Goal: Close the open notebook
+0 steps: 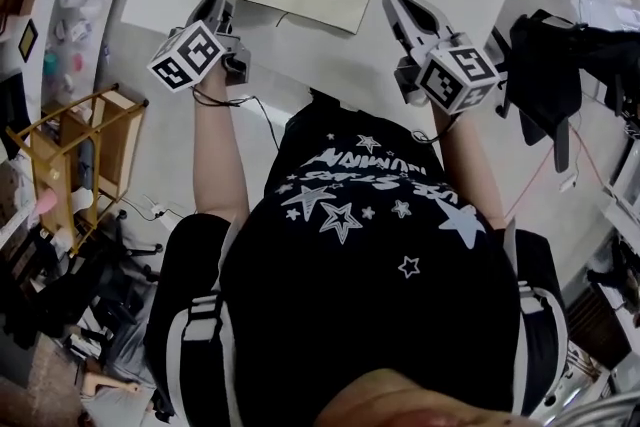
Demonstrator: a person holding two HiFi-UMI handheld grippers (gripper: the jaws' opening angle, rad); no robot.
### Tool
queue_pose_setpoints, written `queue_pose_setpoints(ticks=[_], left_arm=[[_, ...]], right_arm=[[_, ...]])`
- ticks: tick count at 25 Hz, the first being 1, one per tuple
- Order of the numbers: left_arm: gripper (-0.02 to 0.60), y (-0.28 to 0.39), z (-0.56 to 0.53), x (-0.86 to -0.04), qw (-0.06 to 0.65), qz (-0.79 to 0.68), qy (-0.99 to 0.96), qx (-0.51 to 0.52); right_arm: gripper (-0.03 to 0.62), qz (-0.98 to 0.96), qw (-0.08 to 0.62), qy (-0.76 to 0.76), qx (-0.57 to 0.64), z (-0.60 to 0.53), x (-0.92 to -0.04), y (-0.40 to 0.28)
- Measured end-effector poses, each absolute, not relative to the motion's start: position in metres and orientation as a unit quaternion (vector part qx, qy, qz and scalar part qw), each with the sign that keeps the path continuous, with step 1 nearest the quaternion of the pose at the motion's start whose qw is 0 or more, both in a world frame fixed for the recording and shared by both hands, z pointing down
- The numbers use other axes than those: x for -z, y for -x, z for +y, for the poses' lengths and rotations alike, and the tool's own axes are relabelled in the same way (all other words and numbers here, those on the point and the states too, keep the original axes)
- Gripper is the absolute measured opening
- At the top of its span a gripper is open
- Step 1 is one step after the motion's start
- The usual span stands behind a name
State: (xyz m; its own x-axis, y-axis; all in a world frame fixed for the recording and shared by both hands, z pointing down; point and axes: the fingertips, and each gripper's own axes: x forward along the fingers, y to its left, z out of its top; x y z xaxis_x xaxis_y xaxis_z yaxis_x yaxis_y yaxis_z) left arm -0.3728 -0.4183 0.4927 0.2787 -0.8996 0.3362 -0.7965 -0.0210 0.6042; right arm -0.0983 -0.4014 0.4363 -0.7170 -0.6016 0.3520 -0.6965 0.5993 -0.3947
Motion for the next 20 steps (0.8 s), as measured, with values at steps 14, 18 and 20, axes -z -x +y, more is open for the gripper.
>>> queue_pose_setpoints(ticks=[14, 18, 20], left_arm=[[0.026, 0.253, -0.386, -0.434, 0.247, -0.574, -0.781, 0.010], [0.028, 0.217, -0.377, -0.443, 0.235, -0.564, -0.792, -0.019], [0.028, 0.202, -0.374, -0.449, 0.230, -0.558, -0.797, -0.033]], right_arm=[[0.009, -0.891, 0.073, -0.365, -0.258, -0.373, -0.425, 0.049], [0.009, -0.888, 0.070, -0.374, -0.260, -0.365, -0.424, 0.027], [0.009, -0.886, 0.069, -0.378, -0.261, -0.362, -0.423, 0.018]])
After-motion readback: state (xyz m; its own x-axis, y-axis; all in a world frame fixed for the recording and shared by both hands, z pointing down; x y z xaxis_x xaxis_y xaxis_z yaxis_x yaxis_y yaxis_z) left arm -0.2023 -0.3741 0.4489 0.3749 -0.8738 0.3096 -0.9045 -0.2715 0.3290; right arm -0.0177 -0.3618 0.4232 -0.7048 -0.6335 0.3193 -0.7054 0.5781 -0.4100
